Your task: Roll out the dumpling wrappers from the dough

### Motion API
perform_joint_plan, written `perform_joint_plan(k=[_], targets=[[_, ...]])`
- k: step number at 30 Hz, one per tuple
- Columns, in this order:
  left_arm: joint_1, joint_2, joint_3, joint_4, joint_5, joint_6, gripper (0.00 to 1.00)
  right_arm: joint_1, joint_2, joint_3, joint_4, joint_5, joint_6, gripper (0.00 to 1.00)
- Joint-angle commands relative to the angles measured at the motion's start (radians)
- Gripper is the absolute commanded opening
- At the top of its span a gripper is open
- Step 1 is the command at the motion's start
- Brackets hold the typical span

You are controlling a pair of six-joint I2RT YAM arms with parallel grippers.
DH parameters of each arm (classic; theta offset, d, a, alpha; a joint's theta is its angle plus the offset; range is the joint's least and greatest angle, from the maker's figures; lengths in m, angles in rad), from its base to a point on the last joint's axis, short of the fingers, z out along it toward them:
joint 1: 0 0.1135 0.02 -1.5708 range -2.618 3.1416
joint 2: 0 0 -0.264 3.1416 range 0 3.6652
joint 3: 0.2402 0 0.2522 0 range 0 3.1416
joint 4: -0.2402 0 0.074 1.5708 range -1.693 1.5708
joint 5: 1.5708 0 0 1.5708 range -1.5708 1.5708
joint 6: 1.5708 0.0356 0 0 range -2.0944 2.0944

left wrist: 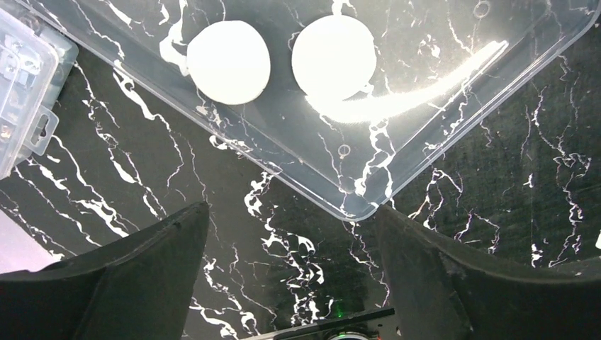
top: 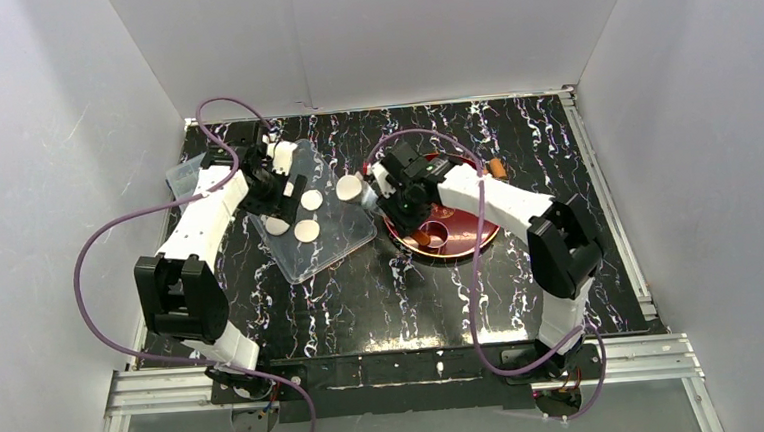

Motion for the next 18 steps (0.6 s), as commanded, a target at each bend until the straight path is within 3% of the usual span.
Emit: perform_joint_plan(k=[1, 4, 18], targets=[[-0.003, -0.046, -0.035, 0.013, 0.020, -0.043, 0.90, 0.044, 0.035, 0.043, -0.003, 0.175, -0.050, 0.01], [0.007, -0.061, -0.066, 0.028, 0.030, -0.043, 0.98, 0.068, 0.044, 0.036, -0.006, 0.214, -0.069, 0.01], [0.022, -0.063, -0.059, 0.035, 0.038, -0.030, 0.98, 0.173, 0.074, -0.018, 0.019, 0.462, -0.139, 0.01]])
